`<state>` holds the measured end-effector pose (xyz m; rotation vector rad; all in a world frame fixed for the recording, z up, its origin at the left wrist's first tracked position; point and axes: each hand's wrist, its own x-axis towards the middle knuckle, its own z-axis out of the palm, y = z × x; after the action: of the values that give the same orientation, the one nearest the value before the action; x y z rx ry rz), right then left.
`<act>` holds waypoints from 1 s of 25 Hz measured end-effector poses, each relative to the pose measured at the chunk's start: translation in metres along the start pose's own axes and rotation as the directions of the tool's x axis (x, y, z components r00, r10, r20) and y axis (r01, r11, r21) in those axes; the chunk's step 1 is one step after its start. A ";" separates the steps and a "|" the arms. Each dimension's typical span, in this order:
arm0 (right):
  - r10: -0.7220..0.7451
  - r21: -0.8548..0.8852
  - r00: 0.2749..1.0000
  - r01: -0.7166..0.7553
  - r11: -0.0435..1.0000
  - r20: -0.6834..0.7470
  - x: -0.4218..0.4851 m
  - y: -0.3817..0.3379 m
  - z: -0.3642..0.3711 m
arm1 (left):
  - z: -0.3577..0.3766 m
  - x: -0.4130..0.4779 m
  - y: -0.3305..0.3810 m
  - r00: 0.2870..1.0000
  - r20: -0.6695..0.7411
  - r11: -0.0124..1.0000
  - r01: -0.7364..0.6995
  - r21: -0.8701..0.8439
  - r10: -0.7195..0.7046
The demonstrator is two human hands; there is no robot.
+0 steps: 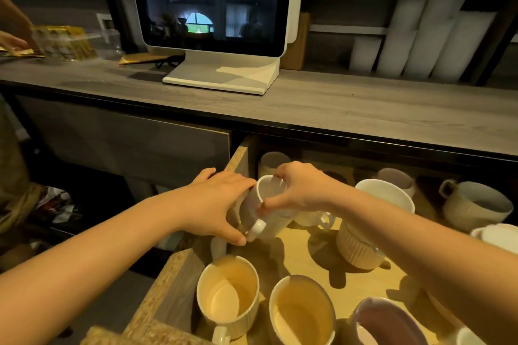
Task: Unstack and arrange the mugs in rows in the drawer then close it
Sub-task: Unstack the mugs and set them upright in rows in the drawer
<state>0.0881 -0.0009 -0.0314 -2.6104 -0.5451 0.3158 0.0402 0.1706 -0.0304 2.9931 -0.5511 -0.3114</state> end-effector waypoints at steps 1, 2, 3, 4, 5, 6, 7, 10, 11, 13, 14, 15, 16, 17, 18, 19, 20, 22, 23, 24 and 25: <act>0.006 -0.024 1.000 -0.006 1.000 0.002 0.004 -0.001 0.008 | 0.005 0.001 -0.003 1.000 0.002 0.999 0.012 0.044 -0.012; 0.016 -0.041 1.000 -0.016 0.999 0.007 0.008 -0.003 0.015 | 0.010 0.003 -0.005 1.000 -0.008 0.996 0.026 0.088 -0.025; 0.023 -0.061 1.000 -0.022 0.998 0.014 0.011 -0.005 0.021 | 0.014 0.006 -0.007 0.999 -0.016 0.991 0.044 0.124 -0.042; 0.021 -0.084 1.000 -0.020 0.996 0.018 0.014 -0.006 0.027 | 0.017 0.008 -0.009 0.998 -0.017 0.988 0.059 0.145 -0.057; 0.014 -0.106 1.000 -0.012 0.994 0.023 0.017 -0.007 0.032 | 0.020 0.011 -0.009 0.998 -0.013 0.985 0.068 0.156 -0.067; 0.008 -0.123 1.000 -0.004 0.992 0.030 0.019 -0.007 0.037 | 0.021 0.012 -0.009 0.997 -0.006 0.984 0.074 0.162 -0.074; 0.004 -0.137 0.999 0.002 0.991 0.039 0.020 -0.008 0.041 | 0.022 0.013 -0.009 0.997 0.000 0.982 0.077 0.170 -0.079; -0.030 -0.198 0.998 0.040 0.979 0.051 0.021 -0.009 0.052 | 0.024 0.014 -0.009 0.996 0.028 0.979 0.082 0.186 -0.089; -0.052 -0.221 0.998 0.060 0.973 0.044 0.020 -0.011 0.055 | 0.024 0.014 -0.008 0.996 0.032 0.980 0.080 0.185 -0.087; -0.093 -0.247 0.995 0.097 0.964 0.029 0.019 -0.013 0.061 | 0.024 0.015 -0.008 0.996 0.028 0.979 0.074 0.189 -0.081; -0.106 -0.251 0.994 0.109 0.962 0.028 0.018 -0.013 0.063 | 0.024 0.015 -0.008 0.996 0.027 0.978 0.074 0.194 -0.081; -0.110 -0.250 0.993 0.117 0.961 0.041 0.017 -0.012 0.063 | 0.023 0.015 -0.008 0.996 0.030 0.978 0.074 0.196 -0.081; -0.114 -0.244 0.991 0.127 0.961 0.069 0.016 -0.011 0.061 | 0.023 0.014 -0.007 0.996 0.035 0.978 0.073 0.197 -0.081; -0.115 -0.231 0.988 0.136 0.964 0.102 0.014 -0.009 0.056 | 0.022 0.013 -0.007 0.996 0.040 0.978 0.070 0.198 -0.079; -0.115 -0.209 0.985 0.140 0.968 0.127 0.012 -0.006 0.049 | 0.021 0.013 -0.006 0.996 0.046 0.977 0.065 0.201 -0.076; -0.118 -0.193 0.984 0.143 0.971 0.135 0.009 -0.004 0.041 | 0.019 0.012 -0.004 0.996 0.051 0.977 0.063 0.203 -0.075; -0.129 -0.186 0.984 0.150 0.971 0.120 0.006 -0.002 0.031 | 0.018 0.011 -0.003 0.996 0.053 0.976 0.061 0.209 -0.074; -0.157 -0.202 0.986 0.165 0.965 0.053 -0.003 0.003 0.008 | 0.012 0.011 0.003 0.997 0.036 0.975 0.054 0.217 -0.063; -0.171 -0.218 0.985 0.169 0.961 0.013 -0.008 0.007 -0.003 | 0.008 0.011 0.009 0.999 0.020 0.977 0.044 0.210 -0.049; -0.178 -0.232 0.984 0.168 0.958 -0.021 -0.014 0.011 -0.014 | 0.004 0.011 0.016 1.000 0.004 0.981 0.027 0.192 -0.028; -0.178 -0.243 0.983 0.163 0.956 -0.041 -0.020 0.015 -0.025 | -0.002 0.012 0.024 1.000 -0.006 0.987 0.003 0.159 -0.002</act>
<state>0.0829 -0.0313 -0.0143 -2.7659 -0.8272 0.1177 0.0431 0.1442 -0.0280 3.1468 -0.5994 -0.2716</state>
